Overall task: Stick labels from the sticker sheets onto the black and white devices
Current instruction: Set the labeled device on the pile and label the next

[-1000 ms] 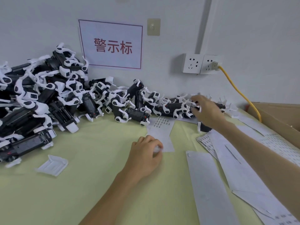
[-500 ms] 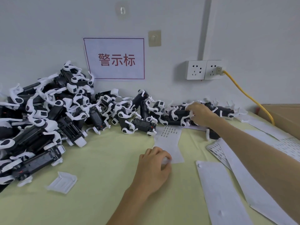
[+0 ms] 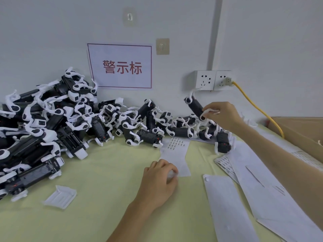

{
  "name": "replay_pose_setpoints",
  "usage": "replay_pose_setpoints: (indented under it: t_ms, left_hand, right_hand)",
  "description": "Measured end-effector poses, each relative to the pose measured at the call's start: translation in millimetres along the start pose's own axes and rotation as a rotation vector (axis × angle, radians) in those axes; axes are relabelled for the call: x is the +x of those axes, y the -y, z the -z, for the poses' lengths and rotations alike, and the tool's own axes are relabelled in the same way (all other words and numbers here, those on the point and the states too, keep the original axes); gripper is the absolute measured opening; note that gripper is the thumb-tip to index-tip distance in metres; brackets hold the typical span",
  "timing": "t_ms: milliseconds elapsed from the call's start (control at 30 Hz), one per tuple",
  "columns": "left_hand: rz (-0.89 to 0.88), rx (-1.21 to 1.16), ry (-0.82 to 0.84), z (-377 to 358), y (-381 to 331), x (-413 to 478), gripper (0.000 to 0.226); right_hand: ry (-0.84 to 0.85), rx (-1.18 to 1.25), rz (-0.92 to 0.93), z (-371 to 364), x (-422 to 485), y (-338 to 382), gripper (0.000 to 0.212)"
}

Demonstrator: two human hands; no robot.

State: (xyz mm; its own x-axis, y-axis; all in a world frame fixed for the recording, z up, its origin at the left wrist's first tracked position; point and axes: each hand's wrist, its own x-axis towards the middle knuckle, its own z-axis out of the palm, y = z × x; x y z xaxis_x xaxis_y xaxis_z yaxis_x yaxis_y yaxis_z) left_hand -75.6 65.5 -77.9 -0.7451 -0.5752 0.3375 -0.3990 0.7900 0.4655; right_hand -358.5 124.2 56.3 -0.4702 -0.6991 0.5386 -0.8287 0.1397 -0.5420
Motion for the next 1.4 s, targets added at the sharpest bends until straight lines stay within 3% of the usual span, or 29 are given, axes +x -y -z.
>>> replay_pose_setpoints:
  t_ms: [167, 300, 400, 533, 667, 800, 900, 1000, 1067, 1133, 1267, 1333, 1400]
  left_hand:
    - [0.034, -0.226, -0.042, 5.4, -6.4, 0.5, 0.077]
    - [0.056, -0.571, -0.116, 9.4, -9.7, -2.2, 0.096]
    - [0.035, -0.678, -0.196, 9.0, -15.7, -2.2, 0.099]
    - [0.082, -0.952, -0.224, 9.7, -16.9, 2.7, 0.075]
    - [0.296, -1.128, -0.180, 15.4, -11.6, 6.7, 0.052]
    - [0.345, -1.189, -0.179, 14.7, -12.3, 7.5, 0.051]
    - [0.342, -1.206, -0.157, 21.2, -9.5, 7.6, 0.054]
    - [0.311, -1.267, -0.099, 26.1, -8.2, 7.5, 0.047]
    - [0.303, -1.306, -0.056, 28.8, -9.5, 6.4, 0.048]
    - [0.318, -1.321, -0.010, 29.2, -9.8, 5.9, 0.049]
    - [0.353, -1.333, 0.089, 31.0, -11.5, 5.6, 0.055]
    - [0.362, -1.358, 0.085, 32.1, -11.0, 5.2, 0.054]
    - [0.362, -1.427, 0.048, 33.2, -9.1, 4.6, 0.058]
  right_hand:
    - [0.044, 0.717, -0.219, -12.7, -37.2, 40.6, 0.015]
    - [0.176, 1.163, -0.340, -27.8, -76.2, 65.4, 0.017]
    - [0.317, 1.305, -0.357, -41.0, -106.1, 72.1, 0.022]
    - [0.413, 1.156, -0.261, -61.5, -135.0, 71.8, 0.023]
    - [0.278, 0.609, 0.044, -71.4, -146.3, 63.5, 0.023]
    - [0.175, 0.342, 0.163, -71.3, -148.0, 56.5, 0.026]
    - [-0.008, 0.240, 0.202, -67.6, -143.7, 50.3, 0.029]
    - [-0.137, 0.307, 0.125, -58.5, -140.1, 46.9, 0.015]
    - [-0.012, 0.393, -0.002, -51.2, -138.5, 45.2, 0.029]
    - [0.223, 0.558, -0.157, -45.4, -137.9, 45.2, 0.046]
    - [0.671, 0.756, -0.337, -42.7, -138.5, 44.9, 0.057]
    - [0.762, 0.821, -0.337, -43.5, -139.4, 46.9, 0.060]
    - [0.743, 0.912, -0.346, -44.2, -139.0, 48.9, 0.061]
